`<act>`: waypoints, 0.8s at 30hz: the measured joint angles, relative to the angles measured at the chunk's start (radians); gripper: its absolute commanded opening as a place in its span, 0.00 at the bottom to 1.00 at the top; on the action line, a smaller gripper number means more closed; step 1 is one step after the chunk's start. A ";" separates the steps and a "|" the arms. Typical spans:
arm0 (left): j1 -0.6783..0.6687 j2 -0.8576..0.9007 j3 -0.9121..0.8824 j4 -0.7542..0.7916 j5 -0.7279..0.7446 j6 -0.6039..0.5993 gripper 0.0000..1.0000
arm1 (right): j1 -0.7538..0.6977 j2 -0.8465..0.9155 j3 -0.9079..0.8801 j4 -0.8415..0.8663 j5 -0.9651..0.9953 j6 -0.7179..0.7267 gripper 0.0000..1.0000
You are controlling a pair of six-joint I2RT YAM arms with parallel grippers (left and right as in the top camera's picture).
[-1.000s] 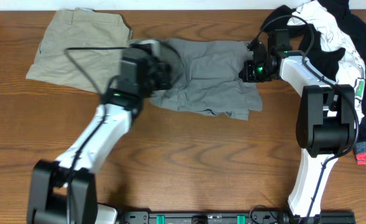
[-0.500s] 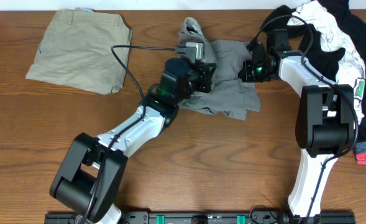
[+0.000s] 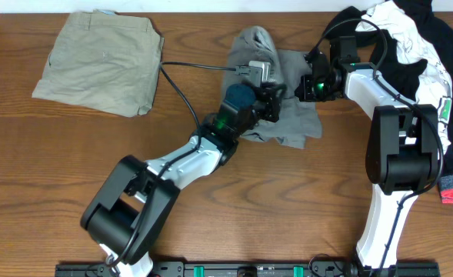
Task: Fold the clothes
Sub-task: 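Fold the left end over toward the right gripper with the left gripper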
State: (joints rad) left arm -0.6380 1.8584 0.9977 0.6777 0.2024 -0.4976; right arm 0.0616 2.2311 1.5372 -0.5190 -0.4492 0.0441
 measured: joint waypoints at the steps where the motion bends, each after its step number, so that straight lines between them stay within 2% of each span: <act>1: -0.002 0.003 0.000 0.005 0.000 0.000 0.98 | 0.002 0.000 0.000 0.000 0.000 0.000 0.01; 11: 0.040 0.004 0.000 0.005 0.000 -0.002 0.98 | 0.003 -0.029 -0.026 0.024 0.027 0.000 0.02; 16: 0.088 -0.024 0.000 -0.076 0.000 0.000 0.98 | -0.037 -0.103 -0.051 -0.010 0.077 0.005 0.23; 24: 0.183 -0.182 0.006 -0.368 0.000 0.042 0.98 | -0.109 -0.215 -0.050 -0.063 0.030 -0.005 0.41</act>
State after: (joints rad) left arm -0.4545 1.6768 1.0035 0.3099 0.2024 -0.4557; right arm -0.0471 2.0163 1.4868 -0.5823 -0.4191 0.0395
